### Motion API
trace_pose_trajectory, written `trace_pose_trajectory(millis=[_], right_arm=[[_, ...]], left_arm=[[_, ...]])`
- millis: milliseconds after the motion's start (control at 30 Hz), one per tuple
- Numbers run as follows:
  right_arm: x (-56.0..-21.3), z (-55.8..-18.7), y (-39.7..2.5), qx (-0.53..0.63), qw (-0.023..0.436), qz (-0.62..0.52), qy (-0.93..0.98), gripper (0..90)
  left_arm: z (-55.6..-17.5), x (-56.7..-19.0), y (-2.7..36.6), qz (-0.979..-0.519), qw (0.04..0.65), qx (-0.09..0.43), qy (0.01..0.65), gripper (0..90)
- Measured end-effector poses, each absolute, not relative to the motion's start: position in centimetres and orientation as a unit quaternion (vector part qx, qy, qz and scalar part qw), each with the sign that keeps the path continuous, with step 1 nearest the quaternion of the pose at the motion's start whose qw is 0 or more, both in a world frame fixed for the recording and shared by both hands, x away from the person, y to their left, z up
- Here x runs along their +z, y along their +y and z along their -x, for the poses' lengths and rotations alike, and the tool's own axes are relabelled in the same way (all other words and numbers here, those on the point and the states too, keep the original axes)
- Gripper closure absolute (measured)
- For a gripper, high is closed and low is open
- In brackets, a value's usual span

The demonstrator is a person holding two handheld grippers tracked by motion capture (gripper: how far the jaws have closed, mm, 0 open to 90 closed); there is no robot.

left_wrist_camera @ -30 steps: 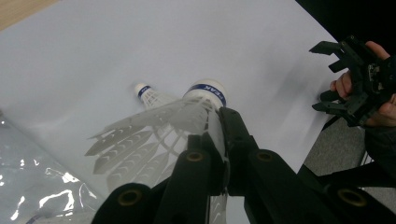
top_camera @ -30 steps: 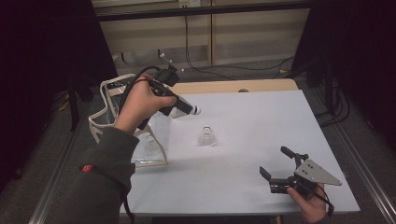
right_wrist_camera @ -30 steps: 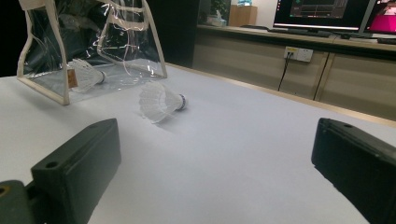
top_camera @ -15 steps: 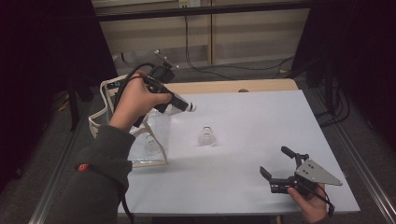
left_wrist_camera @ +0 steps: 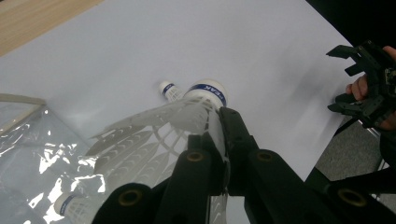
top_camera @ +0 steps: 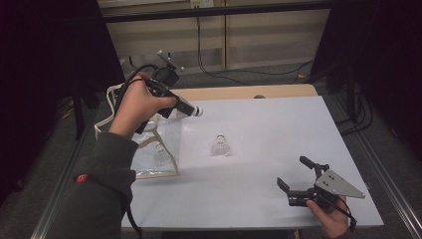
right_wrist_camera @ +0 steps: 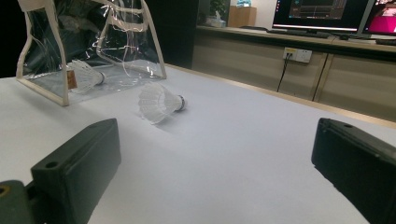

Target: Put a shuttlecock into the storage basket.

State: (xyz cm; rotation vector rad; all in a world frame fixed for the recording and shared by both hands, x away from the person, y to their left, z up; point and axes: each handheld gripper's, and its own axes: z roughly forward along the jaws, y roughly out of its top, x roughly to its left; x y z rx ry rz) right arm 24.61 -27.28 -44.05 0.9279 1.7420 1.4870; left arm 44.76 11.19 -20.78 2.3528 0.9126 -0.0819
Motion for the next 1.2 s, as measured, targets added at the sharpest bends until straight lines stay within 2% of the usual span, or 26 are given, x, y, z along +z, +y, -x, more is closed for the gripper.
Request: trace_pose_trajectory(millis=[1200], right_arm=[[-44.0, -24.6, -27.3, 0.568, 0.33, -0.354, 0.666, 1.5]], left_arm=[[-45.0, -19.3, 14.9, -0.874, 0.304, -0.004, 0.379, 89.5]])
